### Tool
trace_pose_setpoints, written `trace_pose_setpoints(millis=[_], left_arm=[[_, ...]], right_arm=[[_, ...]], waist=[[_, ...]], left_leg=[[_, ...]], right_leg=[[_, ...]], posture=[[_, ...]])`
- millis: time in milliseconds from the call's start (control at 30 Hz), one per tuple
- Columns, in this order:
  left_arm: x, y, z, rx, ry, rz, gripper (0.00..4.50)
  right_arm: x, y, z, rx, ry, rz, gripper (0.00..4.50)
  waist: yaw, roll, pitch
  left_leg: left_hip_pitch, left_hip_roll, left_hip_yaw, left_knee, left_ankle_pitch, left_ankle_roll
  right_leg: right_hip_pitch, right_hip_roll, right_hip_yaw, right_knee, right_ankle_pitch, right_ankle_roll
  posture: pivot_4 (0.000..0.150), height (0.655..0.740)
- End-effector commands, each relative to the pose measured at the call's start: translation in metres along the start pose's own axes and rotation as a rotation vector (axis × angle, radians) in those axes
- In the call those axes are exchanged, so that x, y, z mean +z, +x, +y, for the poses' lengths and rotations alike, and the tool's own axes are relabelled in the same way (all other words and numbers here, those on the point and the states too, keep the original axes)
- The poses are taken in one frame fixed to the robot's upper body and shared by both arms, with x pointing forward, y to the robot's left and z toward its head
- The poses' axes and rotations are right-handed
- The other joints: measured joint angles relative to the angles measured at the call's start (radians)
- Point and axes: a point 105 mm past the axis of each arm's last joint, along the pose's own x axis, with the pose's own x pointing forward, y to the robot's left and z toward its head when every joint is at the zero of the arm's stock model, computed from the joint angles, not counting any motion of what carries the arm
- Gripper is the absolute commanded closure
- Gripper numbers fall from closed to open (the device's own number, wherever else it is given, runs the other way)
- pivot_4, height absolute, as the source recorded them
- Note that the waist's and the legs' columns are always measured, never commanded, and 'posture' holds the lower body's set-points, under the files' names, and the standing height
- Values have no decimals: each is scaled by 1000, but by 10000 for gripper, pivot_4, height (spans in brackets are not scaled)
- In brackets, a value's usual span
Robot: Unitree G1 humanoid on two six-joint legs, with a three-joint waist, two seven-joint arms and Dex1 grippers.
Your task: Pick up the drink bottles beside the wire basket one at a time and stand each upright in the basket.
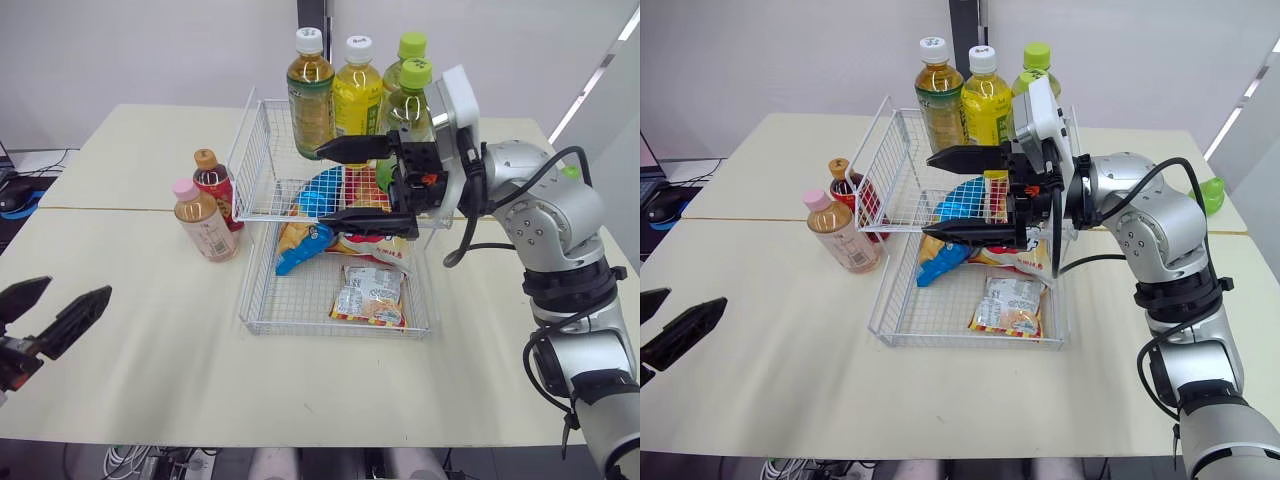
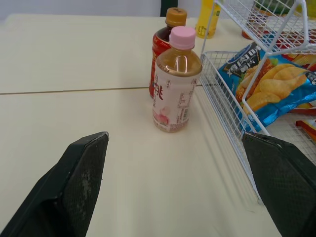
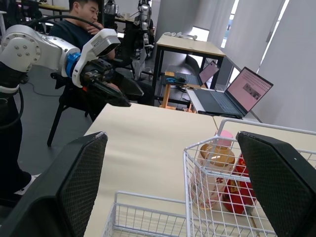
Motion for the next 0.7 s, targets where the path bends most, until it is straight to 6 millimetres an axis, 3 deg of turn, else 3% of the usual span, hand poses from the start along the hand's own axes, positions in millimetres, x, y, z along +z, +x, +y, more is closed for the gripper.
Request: trace_pose_setpoints(millis=[33, 333, 700], left_arm=[[15, 20, 1, -1, 50, -68, 334], [15, 92, 1, -39, 107, -105, 334], [14, 151, -8, -94, 124, -138, 334]], right_arm=[[16, -5, -2, -26, -65, -18, 0], [21, -13, 0, -90, -88, 11, 0], [27, -19, 3, -151, -102, 41, 0]], waist=[[-1, 0, 0], [-2, 0, 0], [-2, 0, 0]], left_leg=[[0, 0, 0, 0, 0, 0], [0, 0, 3, -1, 0, 0], [-1, 0, 3, -1, 0, 0]], right_leg=[[0, 0, 0, 0, 0, 0], [-1, 0, 0, 0, 1, 0], [-2, 0, 0, 0, 1, 0]], posture=[[1500, 7400], [1500, 7400], [1500, 7400]])
